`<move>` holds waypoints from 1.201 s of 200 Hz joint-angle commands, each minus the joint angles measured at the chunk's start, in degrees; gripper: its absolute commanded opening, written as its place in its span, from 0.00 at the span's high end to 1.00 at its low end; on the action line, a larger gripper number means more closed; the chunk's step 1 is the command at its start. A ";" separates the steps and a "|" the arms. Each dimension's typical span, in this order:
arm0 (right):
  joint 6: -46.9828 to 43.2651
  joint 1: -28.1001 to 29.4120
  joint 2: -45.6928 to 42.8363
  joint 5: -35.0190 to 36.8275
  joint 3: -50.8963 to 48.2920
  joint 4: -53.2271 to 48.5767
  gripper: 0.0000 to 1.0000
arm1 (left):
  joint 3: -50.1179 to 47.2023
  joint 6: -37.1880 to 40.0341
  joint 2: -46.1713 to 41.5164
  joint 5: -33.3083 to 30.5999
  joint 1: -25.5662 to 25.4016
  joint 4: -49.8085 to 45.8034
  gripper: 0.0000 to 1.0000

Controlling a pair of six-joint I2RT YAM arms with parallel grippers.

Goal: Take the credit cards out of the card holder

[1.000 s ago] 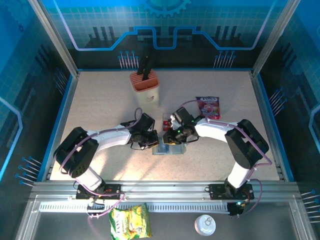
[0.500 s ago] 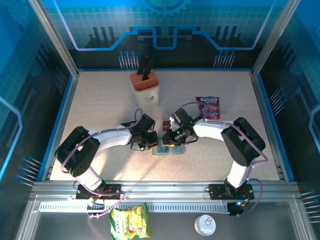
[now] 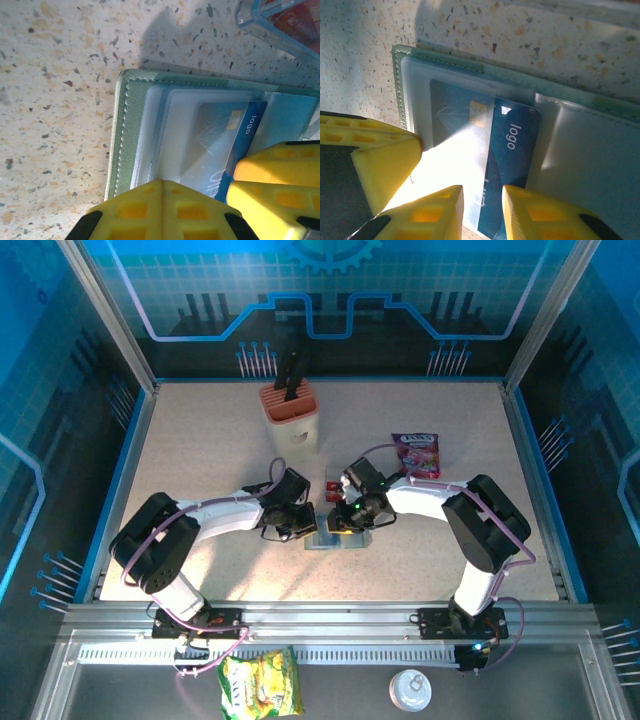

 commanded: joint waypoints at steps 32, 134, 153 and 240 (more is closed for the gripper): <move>-1.03 0.58 -1.07 0.34 0.60 -1.45 0.72 | -0.13 1.22 -1.61 -0.56 -0.24 -2.28 1.00; -1.03 -1.08 -4.33 0.24 -0.16 -2.64 0.72 | 1.41 0.18 -1.56 1.51 -1.47 -0.63 1.00; -1.03 -1.35 -4.50 0.33 -0.51 -2.74 0.72 | 1.01 0.05 -0.86 2.65 -1.68 1.76 1.00; -1.47 -2.49 -3.46 0.10 -0.96 -2.77 0.72 | 2.13 1.00 1.87 1.25 -1.82 -1.21 1.00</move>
